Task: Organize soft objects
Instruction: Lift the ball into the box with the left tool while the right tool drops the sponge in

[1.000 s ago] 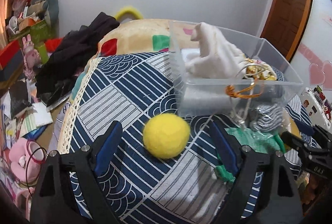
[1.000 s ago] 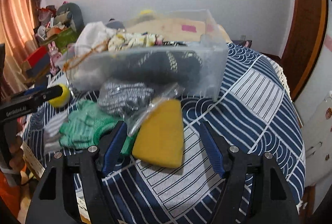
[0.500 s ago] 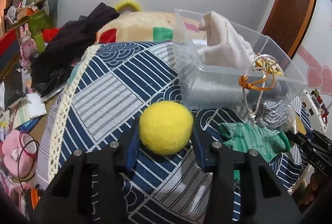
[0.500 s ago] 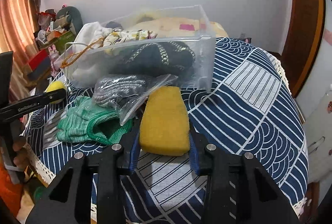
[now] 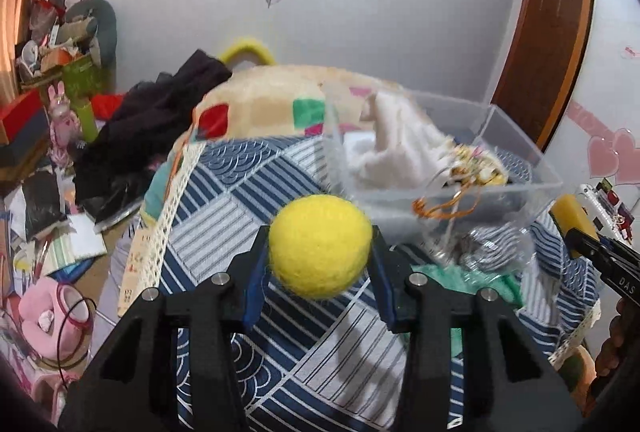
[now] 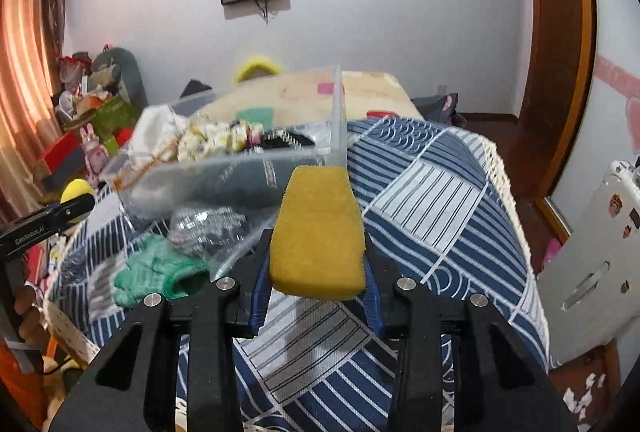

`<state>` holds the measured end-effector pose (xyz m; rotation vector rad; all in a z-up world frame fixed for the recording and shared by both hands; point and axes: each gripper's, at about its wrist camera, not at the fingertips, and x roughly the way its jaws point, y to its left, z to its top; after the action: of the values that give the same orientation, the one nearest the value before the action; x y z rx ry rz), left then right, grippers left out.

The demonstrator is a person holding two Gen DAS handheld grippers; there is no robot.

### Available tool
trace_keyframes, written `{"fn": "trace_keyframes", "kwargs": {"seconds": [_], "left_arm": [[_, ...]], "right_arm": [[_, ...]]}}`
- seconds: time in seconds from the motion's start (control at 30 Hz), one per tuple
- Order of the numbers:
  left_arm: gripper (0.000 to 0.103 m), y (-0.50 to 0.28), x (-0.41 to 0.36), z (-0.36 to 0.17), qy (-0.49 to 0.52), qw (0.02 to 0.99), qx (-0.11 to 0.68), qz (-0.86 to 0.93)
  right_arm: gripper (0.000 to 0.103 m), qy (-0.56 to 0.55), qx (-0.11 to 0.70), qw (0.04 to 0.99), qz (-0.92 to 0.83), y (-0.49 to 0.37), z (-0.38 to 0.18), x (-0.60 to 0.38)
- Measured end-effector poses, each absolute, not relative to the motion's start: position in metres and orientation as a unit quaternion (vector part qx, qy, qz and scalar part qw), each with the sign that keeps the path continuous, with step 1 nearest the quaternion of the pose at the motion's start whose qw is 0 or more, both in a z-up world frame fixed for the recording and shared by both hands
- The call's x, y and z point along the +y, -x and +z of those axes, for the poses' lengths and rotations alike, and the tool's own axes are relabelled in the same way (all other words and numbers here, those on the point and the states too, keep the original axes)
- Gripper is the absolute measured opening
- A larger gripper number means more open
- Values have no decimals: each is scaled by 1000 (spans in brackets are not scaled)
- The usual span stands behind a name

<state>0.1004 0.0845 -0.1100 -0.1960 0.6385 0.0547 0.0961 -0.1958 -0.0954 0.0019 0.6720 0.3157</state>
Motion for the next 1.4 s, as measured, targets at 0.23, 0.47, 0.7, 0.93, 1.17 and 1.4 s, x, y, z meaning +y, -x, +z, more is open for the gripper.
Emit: {"fn": "trace_keyframes", "kwargs": {"seconds": [0.23, 0.47, 0.7, 0.93, 1.17, 1.4], "left_arm": [[45, -104, 71, -77, 81, 958, 276, 4], [45, -118, 51, -55, 74, 965, 252, -18], [45, -136, 31, -38, 65, 969, 234, -40], [45, -174, 16, -64, 61, 956, 280, -56], [45, -203, 11, -99, 51, 945, 321, -37], [45, -213, 19, -115, 64, 937, 342, -37]], "right_arm": [[35, 1, 296, 941, 165, -102, -69, -177], [35, 2, 253, 949, 189, -111, -40, -158], [35, 8, 227, 954, 195, -128, -31, -146], [35, 5, 251, 948, 194, -149, -49, -137], [35, -2, 292, 936, 198, -167, -71, -132], [38, 6, 319, 928, 194, -174, -83, -126]]}}
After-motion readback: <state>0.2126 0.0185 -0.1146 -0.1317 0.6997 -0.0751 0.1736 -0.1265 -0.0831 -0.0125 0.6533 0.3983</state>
